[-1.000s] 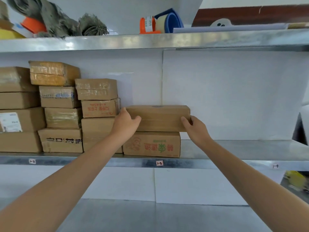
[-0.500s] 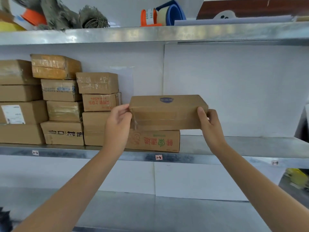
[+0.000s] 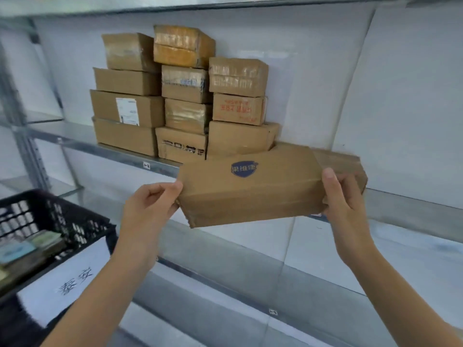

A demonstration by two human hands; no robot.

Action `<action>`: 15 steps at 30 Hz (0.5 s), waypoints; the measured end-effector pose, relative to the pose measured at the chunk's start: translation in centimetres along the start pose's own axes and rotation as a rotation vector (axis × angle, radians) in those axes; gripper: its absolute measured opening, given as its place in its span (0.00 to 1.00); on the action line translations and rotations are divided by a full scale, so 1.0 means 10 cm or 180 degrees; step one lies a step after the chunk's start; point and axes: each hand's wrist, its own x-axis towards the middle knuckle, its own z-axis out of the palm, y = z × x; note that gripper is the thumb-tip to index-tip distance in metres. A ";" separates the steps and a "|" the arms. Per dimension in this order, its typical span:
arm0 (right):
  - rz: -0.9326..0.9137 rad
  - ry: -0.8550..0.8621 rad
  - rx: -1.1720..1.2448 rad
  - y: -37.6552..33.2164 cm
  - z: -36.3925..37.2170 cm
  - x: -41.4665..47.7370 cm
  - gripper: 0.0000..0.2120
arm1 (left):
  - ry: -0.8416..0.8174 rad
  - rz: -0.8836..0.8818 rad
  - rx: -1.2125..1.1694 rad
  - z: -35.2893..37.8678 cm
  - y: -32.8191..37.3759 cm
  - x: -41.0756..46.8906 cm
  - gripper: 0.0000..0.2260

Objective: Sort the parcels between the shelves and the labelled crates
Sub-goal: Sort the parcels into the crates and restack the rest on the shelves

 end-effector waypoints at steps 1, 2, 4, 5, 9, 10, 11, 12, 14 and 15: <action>0.0048 -0.0148 -0.0037 0.08 0.12 -0.05 0.18 | 0.0087 -0.0127 0.0060 -0.15 -0.08 -0.03 0.09; 0.0104 -0.0319 -0.0076 0.18 0.24 -0.11 0.15 | 0.0178 -0.0257 0.0131 -0.29 -0.17 -0.07 0.08; 0.0257 -0.0665 -0.0164 0.41 0.50 -0.26 0.09 | 0.0405 -0.0490 0.0375 -0.60 -0.38 -0.19 0.03; 0.0352 -0.0821 -0.0244 0.51 0.63 -0.34 0.07 | 0.0534 -0.0585 0.0519 -0.74 -0.48 -0.26 0.02; 0.0562 -0.1376 -0.0464 0.82 1.13 -0.66 0.11 | 0.0969 -0.0654 0.0872 -1.27 -0.66 -0.52 0.04; 0.0577 -0.1509 -0.0475 0.88 1.23 -0.73 0.12 | 0.1071 -0.0616 0.0916 -1.38 -0.67 -0.57 0.05; 0.0586 -0.1634 -0.0496 0.93 1.34 -0.79 0.13 | 0.1153 -0.0581 0.0965 -1.48 -0.68 -0.62 0.05; 0.0600 -0.1751 -0.0529 0.97 1.44 -0.84 0.12 | 0.1225 -0.0580 0.1021 -1.57 -0.69 -0.67 0.06; 0.0621 -0.1981 -0.0625 1.06 1.63 -0.93 0.10 | 0.1345 -0.0623 0.1153 -1.75 -0.71 -0.76 0.10; 0.0629 -0.2099 -0.0684 1.11 1.71 -0.98 0.10 | 0.1372 -0.0620 0.1251 -1.84 -0.73 -0.82 0.11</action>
